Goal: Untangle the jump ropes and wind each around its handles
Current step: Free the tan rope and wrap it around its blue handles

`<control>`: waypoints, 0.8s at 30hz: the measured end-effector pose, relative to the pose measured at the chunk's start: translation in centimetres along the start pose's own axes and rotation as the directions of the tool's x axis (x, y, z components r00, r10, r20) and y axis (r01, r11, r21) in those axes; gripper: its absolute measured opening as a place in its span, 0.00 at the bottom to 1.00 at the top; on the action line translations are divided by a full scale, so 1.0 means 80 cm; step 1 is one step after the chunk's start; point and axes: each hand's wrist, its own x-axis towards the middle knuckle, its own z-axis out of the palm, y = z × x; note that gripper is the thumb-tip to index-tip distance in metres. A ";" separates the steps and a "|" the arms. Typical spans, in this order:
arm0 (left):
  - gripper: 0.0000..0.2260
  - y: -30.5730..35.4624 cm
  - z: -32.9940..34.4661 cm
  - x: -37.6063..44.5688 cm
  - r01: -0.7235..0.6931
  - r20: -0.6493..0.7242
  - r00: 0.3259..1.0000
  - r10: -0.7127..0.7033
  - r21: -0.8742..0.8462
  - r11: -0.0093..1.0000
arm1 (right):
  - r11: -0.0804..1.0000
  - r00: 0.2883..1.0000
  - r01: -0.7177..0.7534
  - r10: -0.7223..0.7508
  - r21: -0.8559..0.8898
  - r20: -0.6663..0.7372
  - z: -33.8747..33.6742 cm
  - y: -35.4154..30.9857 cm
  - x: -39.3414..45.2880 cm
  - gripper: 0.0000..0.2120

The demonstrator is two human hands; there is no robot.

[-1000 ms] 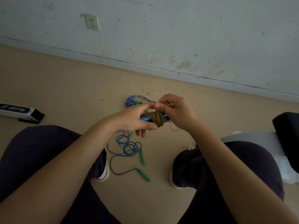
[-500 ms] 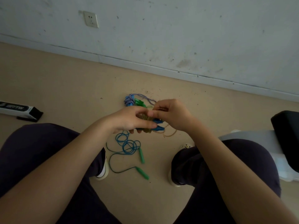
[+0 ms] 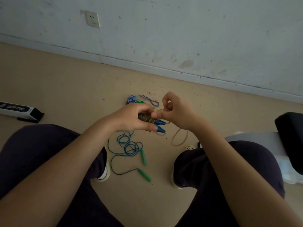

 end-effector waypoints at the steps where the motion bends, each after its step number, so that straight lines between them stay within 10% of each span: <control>1: 0.24 0.001 0.000 -0.001 -0.010 0.005 1.000 0.010 0.001 1.000 | 1.000 1.000 0.002 -0.002 0.026 0.005 -0.002 0.001 -0.001 0.20; 16: 0.30 0.009 -0.004 -0.010 -0.021 0.054 0.998 0.035 -0.232 0.972 | 0.991 0.990 -0.076 0.061 0.110 0.129 -0.002 0.000 -0.003 0.19; 24: 0.22 0.009 -0.007 -0.007 0.076 -0.141 0.976 -0.165 -0.491 0.868 | 0.977 0.991 -0.056 0.029 0.205 0.128 -0.002 -0.007 -0.009 0.14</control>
